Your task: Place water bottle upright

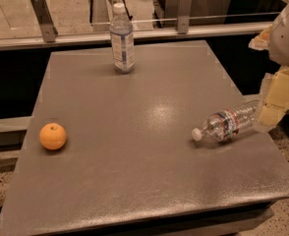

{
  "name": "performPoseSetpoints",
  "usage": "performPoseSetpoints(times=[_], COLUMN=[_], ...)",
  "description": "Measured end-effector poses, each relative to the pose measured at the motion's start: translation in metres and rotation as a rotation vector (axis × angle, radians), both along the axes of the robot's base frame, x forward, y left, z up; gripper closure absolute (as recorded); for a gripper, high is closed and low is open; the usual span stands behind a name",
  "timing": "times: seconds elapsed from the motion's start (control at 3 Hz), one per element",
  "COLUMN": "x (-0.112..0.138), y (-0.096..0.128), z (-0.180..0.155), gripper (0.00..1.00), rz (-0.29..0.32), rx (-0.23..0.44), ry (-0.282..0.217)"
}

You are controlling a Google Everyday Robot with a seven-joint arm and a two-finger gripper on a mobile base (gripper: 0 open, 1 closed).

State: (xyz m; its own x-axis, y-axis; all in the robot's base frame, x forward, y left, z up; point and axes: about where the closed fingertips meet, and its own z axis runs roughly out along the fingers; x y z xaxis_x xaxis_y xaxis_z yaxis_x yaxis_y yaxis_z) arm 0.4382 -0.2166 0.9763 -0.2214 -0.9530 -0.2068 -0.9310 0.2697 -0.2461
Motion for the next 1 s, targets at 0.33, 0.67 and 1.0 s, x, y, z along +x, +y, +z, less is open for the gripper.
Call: performPoseSetpoints(times=[0.33, 0.67, 1.0], x=[0.000, 0.002, 0.005], y=[0.000, 0.002, 0.014], z=[0.000, -0.005, -0.035], gripper=[0.00, 0.00, 0.00], rz=[0.000, -0.003, 0.080], rx=[0.000, 0.023, 0.049], ry=[0.000, 0.003, 0.039])
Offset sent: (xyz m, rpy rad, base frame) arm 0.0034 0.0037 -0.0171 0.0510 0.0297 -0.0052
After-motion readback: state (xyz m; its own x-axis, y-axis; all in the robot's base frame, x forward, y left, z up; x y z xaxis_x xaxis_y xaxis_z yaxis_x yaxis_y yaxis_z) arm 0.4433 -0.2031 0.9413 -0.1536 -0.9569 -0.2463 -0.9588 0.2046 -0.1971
